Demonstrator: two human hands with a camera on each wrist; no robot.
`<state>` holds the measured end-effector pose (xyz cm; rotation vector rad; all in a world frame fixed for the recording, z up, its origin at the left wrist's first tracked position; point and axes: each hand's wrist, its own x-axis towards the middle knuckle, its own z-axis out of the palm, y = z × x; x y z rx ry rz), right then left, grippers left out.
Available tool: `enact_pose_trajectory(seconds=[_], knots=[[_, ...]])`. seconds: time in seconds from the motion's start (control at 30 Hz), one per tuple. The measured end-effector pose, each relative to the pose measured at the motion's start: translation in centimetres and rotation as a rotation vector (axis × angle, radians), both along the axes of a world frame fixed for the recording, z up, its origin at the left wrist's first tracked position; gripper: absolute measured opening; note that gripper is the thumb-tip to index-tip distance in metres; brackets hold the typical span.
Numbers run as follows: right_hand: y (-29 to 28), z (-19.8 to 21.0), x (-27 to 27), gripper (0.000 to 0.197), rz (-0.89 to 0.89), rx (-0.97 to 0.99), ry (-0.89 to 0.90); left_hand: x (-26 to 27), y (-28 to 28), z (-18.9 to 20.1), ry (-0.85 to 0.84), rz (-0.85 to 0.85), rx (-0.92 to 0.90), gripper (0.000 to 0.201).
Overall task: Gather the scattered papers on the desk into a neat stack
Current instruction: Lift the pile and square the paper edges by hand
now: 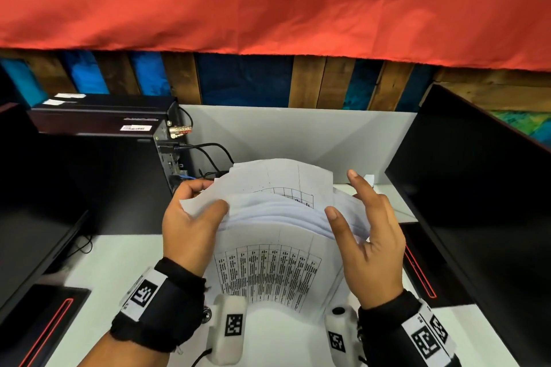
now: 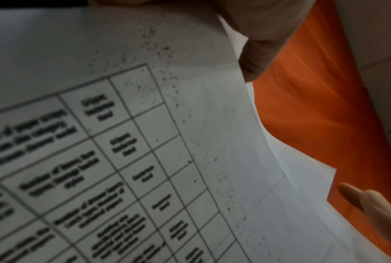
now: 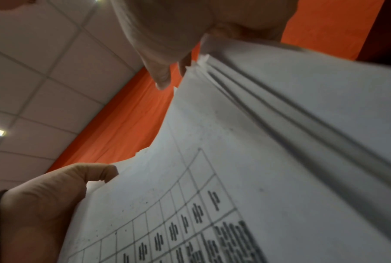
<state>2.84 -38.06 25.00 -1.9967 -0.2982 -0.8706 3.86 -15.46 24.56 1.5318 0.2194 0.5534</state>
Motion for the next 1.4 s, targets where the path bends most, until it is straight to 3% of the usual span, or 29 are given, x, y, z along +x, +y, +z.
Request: enact_pose_trajectory(seconds=[0.1,0.27,0.43,0.53,0.6,0.7,0.87,1.0,1.13,1.4], knots=[[0.2,0.5,0.2,0.042,0.005,0.063,-0.035,-0.5,-0.1,0.1,-0.028,-0.033,-0.033,0.029],[0.7,0.6,0.8,0.018,0.019,0.165,-0.093,-0.9,-0.4,0.6,-0.066,-0.039,-0.071,0.053],[0.5,0.0,1.3,0.003,0.020,0.149,-0.131,-0.8,-0.3,0.9,-0.043,-0.022,-0.111,0.068],[0.2,-0.6,1.4,0.011,0.031,0.157,-0.110,-0.7,-0.3,0.9,-0.013,-0.002,-0.142,0.066],[0.2,-0.7,1.1,0.033,0.039,0.179,-0.063,-0.6,-0.3,0.9,-0.007,-0.001,-0.152,0.061],[-0.1,-0.7,0.9,0.048,0.076,0.060,-0.092,-0.4,-0.4,0.8,-0.021,-0.001,-0.143,0.043],[-0.2,-0.3,1.0,0.030,0.038,-0.071,-0.047,-0.4,-0.3,0.4,-0.047,-0.005,-0.091,0.003],[0.1,-0.5,1.1,0.024,-0.038,-0.034,-0.080,-0.5,-0.6,0.7,-0.093,-0.008,-0.084,0.022],[0.5,-0.9,0.9,0.022,0.019,-0.040,-0.073,-0.2,-0.8,1.3,-0.097,0.031,-0.032,0.046],[0.5,-1.6,0.6,0.020,0.049,-0.032,-0.105,0.5,-0.7,1.1,-0.048,0.102,0.021,0.047]])
